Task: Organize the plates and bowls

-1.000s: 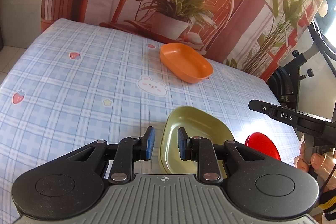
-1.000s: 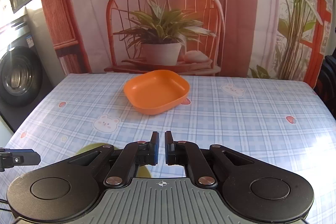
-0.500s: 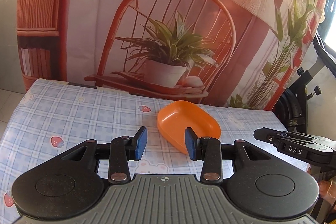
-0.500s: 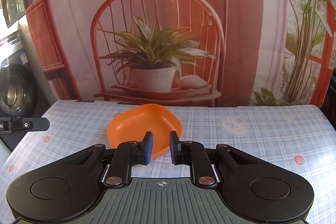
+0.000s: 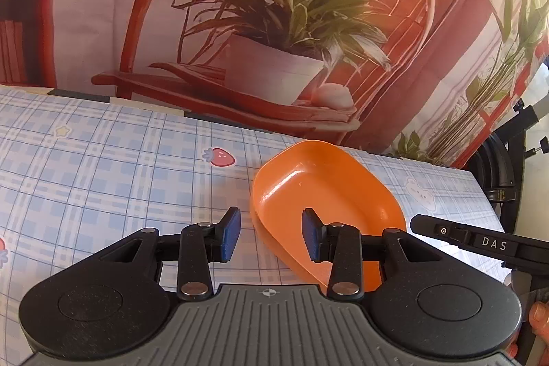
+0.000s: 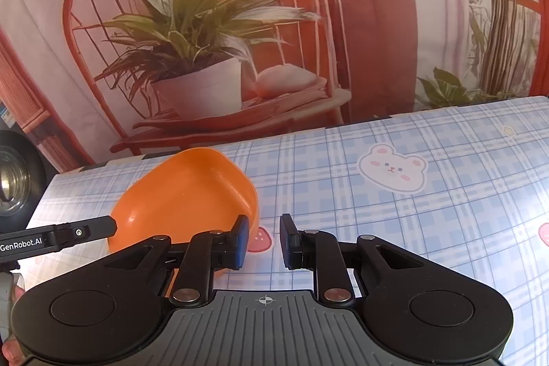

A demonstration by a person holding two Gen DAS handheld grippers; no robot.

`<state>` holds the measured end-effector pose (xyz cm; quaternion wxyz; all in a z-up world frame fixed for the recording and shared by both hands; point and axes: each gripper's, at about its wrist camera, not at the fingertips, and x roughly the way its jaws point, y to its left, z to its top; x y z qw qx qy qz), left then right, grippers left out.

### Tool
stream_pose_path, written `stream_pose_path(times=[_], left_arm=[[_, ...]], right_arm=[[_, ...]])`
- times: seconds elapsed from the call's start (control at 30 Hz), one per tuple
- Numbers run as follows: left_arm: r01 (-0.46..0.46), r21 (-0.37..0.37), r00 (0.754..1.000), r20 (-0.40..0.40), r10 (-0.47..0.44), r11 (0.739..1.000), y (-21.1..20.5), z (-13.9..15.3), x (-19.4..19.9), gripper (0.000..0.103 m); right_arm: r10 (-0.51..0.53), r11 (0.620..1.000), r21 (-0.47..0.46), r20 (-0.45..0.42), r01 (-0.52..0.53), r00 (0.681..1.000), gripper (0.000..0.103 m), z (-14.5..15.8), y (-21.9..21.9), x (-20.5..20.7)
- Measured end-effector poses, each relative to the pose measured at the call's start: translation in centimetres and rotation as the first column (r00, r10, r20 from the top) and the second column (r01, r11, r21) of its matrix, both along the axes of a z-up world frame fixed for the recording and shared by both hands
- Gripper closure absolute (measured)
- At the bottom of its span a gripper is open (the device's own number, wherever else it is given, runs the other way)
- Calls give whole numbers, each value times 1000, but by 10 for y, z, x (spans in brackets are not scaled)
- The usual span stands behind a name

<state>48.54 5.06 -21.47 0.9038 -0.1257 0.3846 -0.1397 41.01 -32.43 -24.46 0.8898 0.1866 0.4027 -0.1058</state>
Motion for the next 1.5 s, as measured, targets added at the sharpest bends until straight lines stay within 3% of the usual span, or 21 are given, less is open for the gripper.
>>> stream_pose_path(times=[0.27,0.33,0.4,0.53,0.63,1.17,1.5], left_arm=[[20,-4,1000,5,-19,1000,-4,-8,9,63],[3,7,1000,0,-3,1000,-5,-9,10,80],[-8,12,1000,-14,8,1000,-4,-11,11,86],[-7,13,1000,-9,7,1000,-1,-11,9,87],[-9,22,1000,-2,9,1000,1,-6,3,88],[44,74,994,95,-51,996,9,61,-69,88],[92,90,989,105,-102,992,15,79,-136,88]], right_arm=[[3,1000,4,-13,-3,1000,83,-12,1,14],[13,1000,3,-21,-13,1000,83,-14,3,18],[25,1000,4,-26,-25,999,84,-16,5,21],[28,1000,-2,-38,-28,999,94,-14,11,22],[27,1000,2,-41,-27,999,95,-8,16,18],[24,1000,-6,79,-23,997,95,75,60,-57],[16,1000,24,135,-19,991,94,97,84,-125]])
